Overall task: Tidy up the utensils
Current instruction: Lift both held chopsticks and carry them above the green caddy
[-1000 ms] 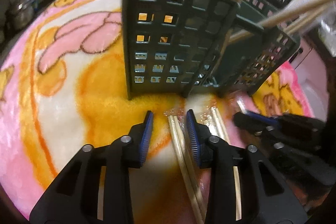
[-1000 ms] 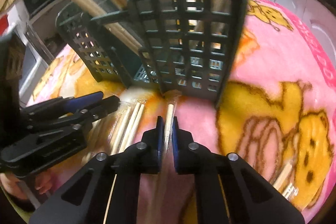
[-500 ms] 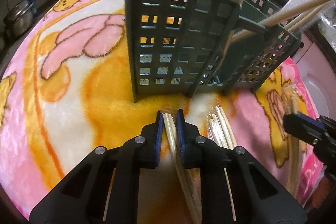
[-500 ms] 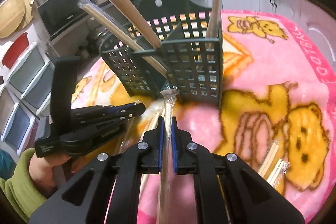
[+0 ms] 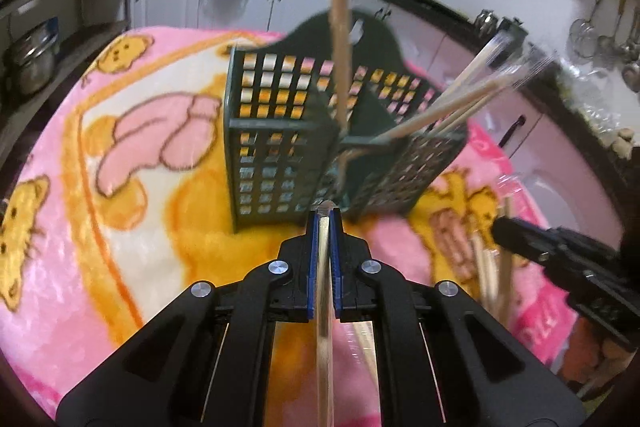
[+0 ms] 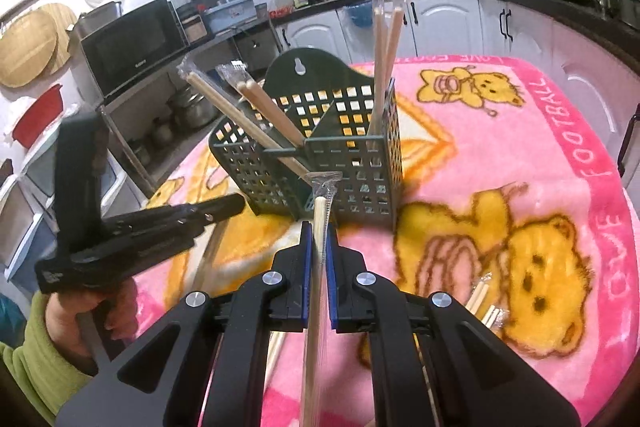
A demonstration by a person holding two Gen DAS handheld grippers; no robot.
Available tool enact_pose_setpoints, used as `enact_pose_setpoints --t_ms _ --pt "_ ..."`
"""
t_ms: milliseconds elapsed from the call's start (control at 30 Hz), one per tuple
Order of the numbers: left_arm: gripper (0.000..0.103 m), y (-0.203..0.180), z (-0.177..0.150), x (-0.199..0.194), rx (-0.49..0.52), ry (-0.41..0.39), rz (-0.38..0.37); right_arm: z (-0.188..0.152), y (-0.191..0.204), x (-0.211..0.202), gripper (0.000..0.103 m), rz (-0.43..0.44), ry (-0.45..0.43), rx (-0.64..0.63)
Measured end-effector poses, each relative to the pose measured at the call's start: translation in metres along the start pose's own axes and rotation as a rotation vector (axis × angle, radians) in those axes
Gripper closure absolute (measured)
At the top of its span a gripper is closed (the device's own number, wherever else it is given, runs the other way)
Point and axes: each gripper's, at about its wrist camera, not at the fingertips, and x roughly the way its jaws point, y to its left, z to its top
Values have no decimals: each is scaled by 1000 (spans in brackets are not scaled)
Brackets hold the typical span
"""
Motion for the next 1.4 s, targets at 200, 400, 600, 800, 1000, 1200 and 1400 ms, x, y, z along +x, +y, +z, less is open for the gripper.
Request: enact_pose_setpoints --t_ms 200,400,600,800,1000,1200,1400 --pt "100 -10 9 -28 4 -56 -31 5 3 -15 97 10 -35 -4" --pt "100 -15 17 -49 16 -109 -30 11 10 -29 97 21 -70 -26" --pt "100 -20 28 -68 30 -161 -40 19 18 -45 97 35 -123 -55" --pt "100 -22 43 -90 38 -222 -53 34 23 -67 97 24 -204 -84" --pt "100 -27 60 -111 40 -288 -62 45 21 -80 97 -9 -265 -84" --pt "100 -32 76 -130 60 -344 -65 54 16 -90 97 -23 -305 -71" --pt "100 -33 94 -146 66 -395 -52 63 14 -98 97 -34 -339 -64"
